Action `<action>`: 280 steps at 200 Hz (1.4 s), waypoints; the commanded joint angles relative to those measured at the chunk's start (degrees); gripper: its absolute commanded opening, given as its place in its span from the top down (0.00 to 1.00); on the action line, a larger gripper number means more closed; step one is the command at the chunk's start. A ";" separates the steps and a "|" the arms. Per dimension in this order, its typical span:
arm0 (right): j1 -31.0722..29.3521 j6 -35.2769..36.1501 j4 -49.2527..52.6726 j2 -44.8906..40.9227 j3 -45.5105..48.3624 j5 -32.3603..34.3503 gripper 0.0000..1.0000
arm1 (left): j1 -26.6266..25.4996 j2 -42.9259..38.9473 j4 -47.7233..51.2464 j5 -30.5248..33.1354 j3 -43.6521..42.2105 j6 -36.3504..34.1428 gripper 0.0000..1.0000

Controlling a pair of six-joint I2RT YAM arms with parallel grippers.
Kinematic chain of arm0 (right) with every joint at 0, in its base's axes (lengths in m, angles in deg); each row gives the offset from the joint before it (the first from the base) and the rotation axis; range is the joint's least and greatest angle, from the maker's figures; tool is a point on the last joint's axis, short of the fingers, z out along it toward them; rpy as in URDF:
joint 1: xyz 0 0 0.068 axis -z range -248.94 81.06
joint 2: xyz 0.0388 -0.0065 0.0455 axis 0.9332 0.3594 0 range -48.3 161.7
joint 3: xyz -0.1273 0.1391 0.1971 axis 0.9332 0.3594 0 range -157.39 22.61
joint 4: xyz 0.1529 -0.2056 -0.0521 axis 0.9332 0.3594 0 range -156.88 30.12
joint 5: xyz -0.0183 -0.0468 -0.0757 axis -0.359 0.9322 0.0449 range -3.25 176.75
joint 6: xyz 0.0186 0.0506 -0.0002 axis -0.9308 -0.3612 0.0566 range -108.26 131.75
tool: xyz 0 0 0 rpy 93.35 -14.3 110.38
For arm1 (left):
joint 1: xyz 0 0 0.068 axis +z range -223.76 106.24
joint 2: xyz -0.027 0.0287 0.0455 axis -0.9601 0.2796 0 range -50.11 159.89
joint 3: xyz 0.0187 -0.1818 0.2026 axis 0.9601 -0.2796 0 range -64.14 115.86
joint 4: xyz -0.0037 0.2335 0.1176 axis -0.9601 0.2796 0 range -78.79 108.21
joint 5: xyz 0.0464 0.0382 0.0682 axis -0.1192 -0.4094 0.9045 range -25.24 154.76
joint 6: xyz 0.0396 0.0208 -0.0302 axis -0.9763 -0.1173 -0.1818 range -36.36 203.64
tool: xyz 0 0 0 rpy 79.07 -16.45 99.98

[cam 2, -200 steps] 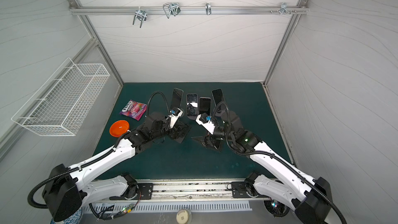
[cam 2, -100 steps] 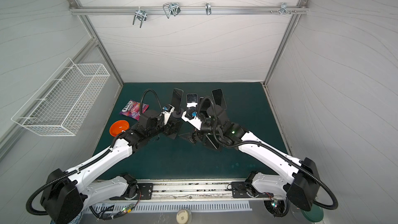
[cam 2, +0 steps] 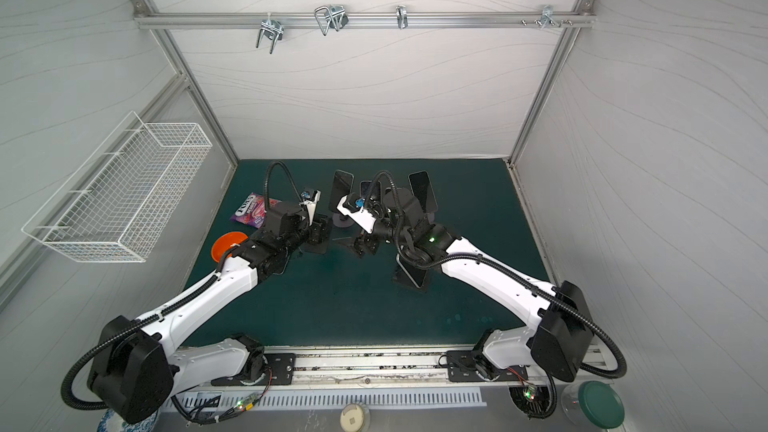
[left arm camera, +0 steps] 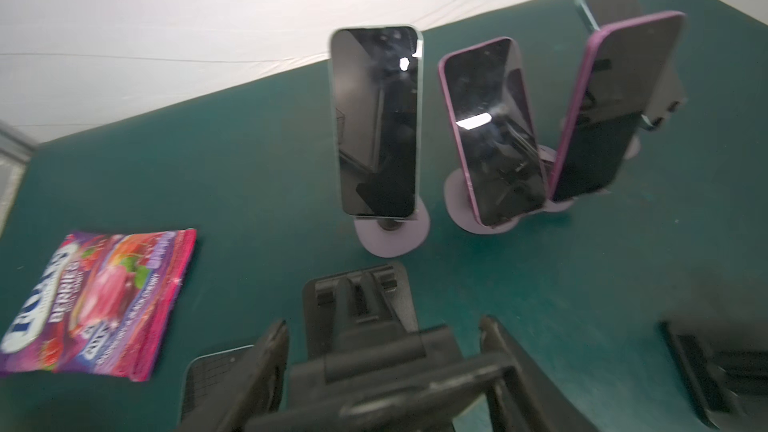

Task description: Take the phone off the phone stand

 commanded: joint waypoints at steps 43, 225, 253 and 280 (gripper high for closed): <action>-0.33 1.32 -3.41 -2.97 3.52 1.54 0.11 | 5.42 2.31 -8.10 2.89 4.53 0.49 0.36; -2.21 3.52 -0.95 -2.43 4.20 1.28 0.08 | 15.58 21.17 -18.59 -0.04 14.33 -2.86 0.35; -2.18 4.12 -0.84 -0.55 3.29 1.73 0.07 | 16.47 24.79 -19.24 -0.86 16.61 -2.81 0.34; -1.95 4.07 -1.76 2.51 1.48 2.16 0.07 | 16.89 27.65 -20.14 -2.06 18.39 -2.72 0.34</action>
